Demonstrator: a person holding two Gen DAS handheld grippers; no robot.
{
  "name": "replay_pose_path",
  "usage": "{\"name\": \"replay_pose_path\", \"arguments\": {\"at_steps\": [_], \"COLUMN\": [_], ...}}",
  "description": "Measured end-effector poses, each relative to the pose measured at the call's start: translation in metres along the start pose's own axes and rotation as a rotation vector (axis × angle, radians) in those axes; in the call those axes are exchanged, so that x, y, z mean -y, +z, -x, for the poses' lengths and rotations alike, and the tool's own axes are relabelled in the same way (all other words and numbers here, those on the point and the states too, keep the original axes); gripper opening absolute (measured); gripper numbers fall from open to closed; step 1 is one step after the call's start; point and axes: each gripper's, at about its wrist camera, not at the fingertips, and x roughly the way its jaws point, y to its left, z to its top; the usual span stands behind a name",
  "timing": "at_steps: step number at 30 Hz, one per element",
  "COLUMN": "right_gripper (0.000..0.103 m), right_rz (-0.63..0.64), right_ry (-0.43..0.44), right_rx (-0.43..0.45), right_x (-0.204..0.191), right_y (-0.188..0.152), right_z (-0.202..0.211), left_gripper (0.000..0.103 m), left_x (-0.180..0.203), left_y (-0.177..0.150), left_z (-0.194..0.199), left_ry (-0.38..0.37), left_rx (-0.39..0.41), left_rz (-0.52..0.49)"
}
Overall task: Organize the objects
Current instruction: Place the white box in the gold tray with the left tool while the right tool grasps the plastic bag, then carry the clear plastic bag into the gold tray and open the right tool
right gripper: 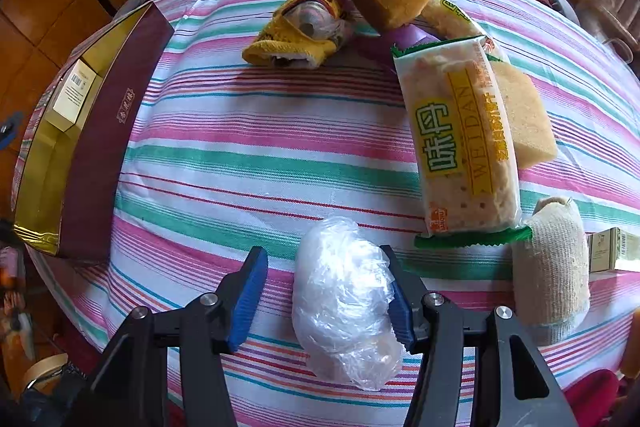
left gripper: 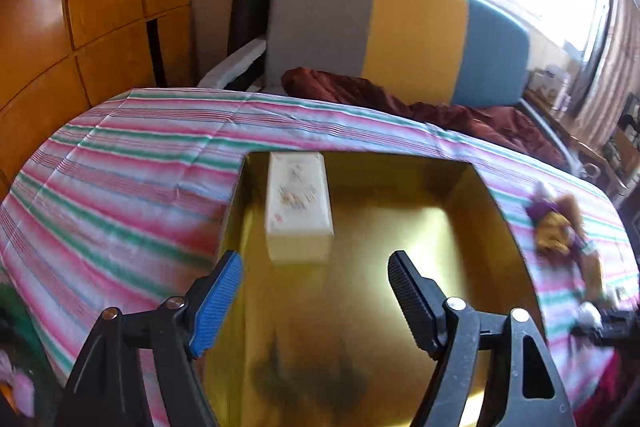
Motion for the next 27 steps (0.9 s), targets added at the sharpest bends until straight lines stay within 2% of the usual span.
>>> {"name": "replay_pose_path", "arguments": {"at_steps": [4, 8, 12, 18, 23, 24, 26, 27], "right_gripper": [0.055, 0.05, 0.048, 0.049, 0.048, 0.044, 0.03, 0.029], "right_rz": [0.002, 0.008, 0.036, 0.011, 0.019, 0.023, 0.017, -0.005], "right_ry": [-0.013, -0.04, -0.067, -0.043, -0.069, -0.08, -0.08, -0.06], "right_rx": [0.005, 0.017, 0.025, 0.018, 0.021, 0.025, 0.03, 0.028], "right_x": [0.0, -0.003, -0.009, -0.004, -0.008, -0.01, -0.011, -0.011], "right_y": [0.0, 0.001, -0.002, 0.002, 0.004, 0.005, 0.006, 0.006], "right_z": [0.001, 0.001, 0.001, -0.002, -0.002, -0.002, 0.002, 0.007], "left_gripper": [0.069, 0.065, 0.062, 0.06, 0.06, 0.06, 0.06, 0.06], "left_x": [0.017, 0.023, 0.018, 0.013, 0.006, 0.004, -0.002, -0.006], "left_y": [-0.03, -0.048, -0.059, -0.073, -0.08, -0.081, -0.082, -0.082], "left_z": [0.025, 0.03, 0.025, 0.032, 0.04, 0.041, 0.044, 0.046], "left_ry": [-0.043, -0.066, -0.091, -0.106, -0.111, -0.105, -0.095, -0.089], "left_rx": [0.011, -0.025, -0.066, -0.06, -0.052, -0.05, -0.044, -0.038], "left_rz": [-0.033, -0.013, 0.031, 0.052, 0.052, 0.054, 0.065, 0.074]}}
